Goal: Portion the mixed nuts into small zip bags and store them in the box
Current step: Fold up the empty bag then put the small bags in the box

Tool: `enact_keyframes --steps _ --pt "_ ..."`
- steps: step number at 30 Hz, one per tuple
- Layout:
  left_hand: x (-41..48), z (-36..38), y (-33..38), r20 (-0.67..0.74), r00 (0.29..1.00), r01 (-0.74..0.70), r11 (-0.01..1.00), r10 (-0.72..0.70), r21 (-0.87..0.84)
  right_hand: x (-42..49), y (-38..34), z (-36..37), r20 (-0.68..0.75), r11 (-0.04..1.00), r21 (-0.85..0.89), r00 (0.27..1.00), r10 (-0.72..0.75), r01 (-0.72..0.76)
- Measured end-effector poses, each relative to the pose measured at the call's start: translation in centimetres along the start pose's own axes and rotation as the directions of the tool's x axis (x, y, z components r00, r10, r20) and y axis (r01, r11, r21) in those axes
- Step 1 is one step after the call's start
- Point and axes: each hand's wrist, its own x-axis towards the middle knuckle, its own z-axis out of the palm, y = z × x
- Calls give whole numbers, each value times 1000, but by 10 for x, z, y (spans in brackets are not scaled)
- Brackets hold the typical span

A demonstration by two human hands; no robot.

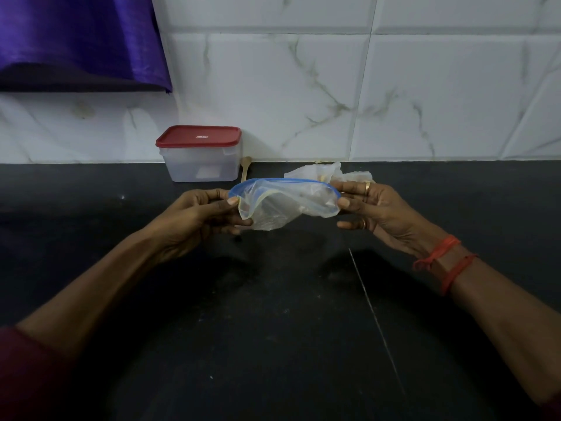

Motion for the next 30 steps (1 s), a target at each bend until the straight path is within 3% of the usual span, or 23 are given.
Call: enact_keyframes --steps 4,10,13,23,30 --pt "-1 1 2 -20 999 32 999 -33 -37 1 -3 2 -31 999 53 999 5 -3" --pt "-1 2 3 -206 978 -5 1000 5 0 2 0 -2 45 976 218 999 12 -21" --pt "-1 1 4 -201 979 37 999 -39 -12 2 2 -1 46 969 246 999 -6 -5" --pt "-2 4 6 -169 982 72 993 -87 -91 2 -3 14 -212 999 33 976 49 -43" --pt "-6 7 6 -169 985 35 998 -43 -52 -1 0 24 -288 982 -99 950 124 -159"
